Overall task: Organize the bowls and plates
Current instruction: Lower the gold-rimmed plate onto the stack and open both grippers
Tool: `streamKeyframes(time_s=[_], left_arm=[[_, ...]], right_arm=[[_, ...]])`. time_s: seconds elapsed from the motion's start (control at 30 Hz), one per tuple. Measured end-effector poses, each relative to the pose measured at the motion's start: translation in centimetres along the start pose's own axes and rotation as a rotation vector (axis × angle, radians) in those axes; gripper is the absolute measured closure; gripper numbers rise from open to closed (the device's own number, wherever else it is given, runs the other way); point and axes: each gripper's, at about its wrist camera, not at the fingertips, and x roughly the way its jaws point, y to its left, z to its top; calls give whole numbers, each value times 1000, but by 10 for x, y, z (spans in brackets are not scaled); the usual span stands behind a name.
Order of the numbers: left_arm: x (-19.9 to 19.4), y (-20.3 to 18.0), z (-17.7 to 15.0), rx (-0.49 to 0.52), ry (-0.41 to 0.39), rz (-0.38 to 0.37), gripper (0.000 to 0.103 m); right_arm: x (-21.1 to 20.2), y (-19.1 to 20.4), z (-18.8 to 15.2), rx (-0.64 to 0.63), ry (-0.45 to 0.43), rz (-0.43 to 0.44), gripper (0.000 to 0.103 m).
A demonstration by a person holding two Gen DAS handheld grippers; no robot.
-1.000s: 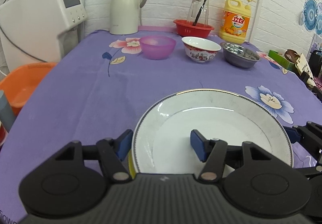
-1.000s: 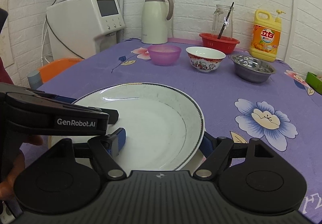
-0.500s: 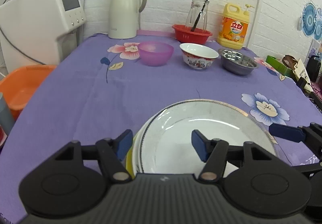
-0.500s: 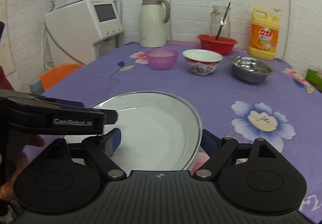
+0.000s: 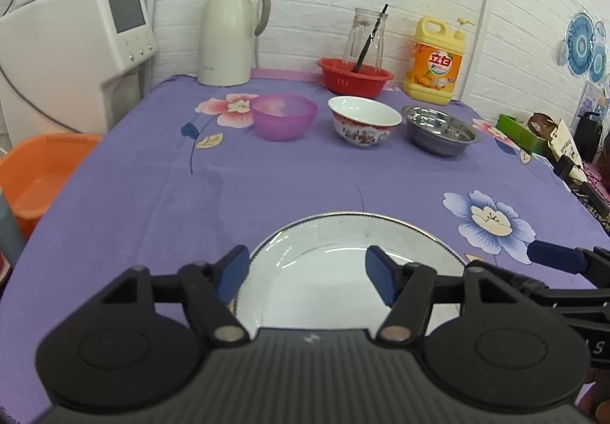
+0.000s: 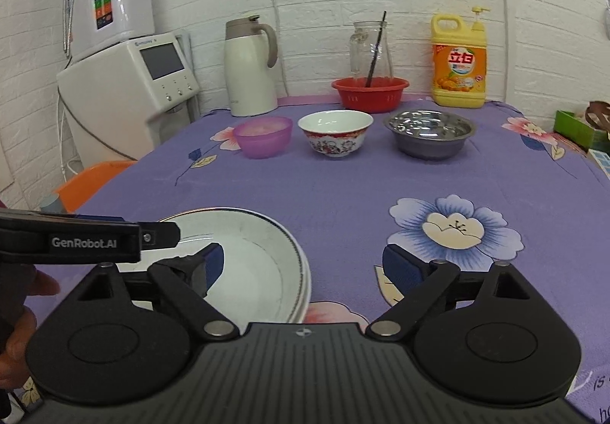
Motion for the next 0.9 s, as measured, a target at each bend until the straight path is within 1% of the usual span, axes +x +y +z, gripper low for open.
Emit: streamKeyframes(time_s=[0.23,0.4,0.57,0.73,0.9], left_arm=[[0,-18,2,32,3,-6,36],[-2,-34,1,59,6,-1,36],[-4,-56,1,95,7,-12,35],[8,-80,5,141,25,-38,35],[28,-95,14,148,46,-60,35]], right_arm=[[-5,-31,-9,81,4,-51,0],[-10,-47,-16,117,5,-54,0],[-21,-64,-23,145,-8,-57,0],[-19,-90,-24,188,-4,-84,0],[-13,-111,-19,215,1,-103,0]])
